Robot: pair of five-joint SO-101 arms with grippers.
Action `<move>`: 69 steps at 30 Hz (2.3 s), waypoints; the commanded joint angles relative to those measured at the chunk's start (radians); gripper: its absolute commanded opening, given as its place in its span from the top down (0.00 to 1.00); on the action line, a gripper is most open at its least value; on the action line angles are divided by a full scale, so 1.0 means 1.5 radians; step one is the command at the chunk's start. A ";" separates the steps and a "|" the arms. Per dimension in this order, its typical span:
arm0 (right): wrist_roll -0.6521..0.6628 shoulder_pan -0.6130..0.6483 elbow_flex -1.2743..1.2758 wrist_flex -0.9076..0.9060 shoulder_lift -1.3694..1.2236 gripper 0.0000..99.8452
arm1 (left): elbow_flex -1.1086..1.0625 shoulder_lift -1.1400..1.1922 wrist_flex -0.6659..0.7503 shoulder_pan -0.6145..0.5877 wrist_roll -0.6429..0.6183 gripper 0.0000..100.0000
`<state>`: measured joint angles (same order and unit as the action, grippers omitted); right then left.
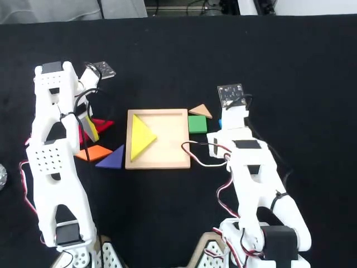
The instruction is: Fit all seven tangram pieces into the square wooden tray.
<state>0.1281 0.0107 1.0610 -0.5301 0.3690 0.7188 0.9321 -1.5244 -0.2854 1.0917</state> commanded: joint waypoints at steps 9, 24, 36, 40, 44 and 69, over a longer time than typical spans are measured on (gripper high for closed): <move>0.007 -0.005 -0.007 0.012 0.024 0.99 | 0.063 -0.003 0.033 0.026 0.005 0.64; 0.007 -0.004 -0.007 0.012 0.024 0.99 | 0.068 0.000 0.003 -0.026 0.000 0.65; 0.007 -0.004 -0.006 0.012 0.024 0.99 | 0.061 0.002 0.003 -0.039 -0.026 0.65; 0.007 -0.004 -0.006 0.012 0.024 0.99 | 0.060 0.003 -0.001 -0.042 -0.023 0.71; 0.007 -0.004 -0.006 0.012 0.024 0.99 | 0.040 0.002 0.000 -0.035 -0.023 0.75; 0.007 -0.018 -0.007 0.012 0.030 0.99 | -0.027 -0.358 -0.158 0.165 -0.045 0.74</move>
<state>0.1281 0.0107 1.0610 -0.5301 0.3690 0.8339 0.6452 -1.7499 -0.1765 1.0288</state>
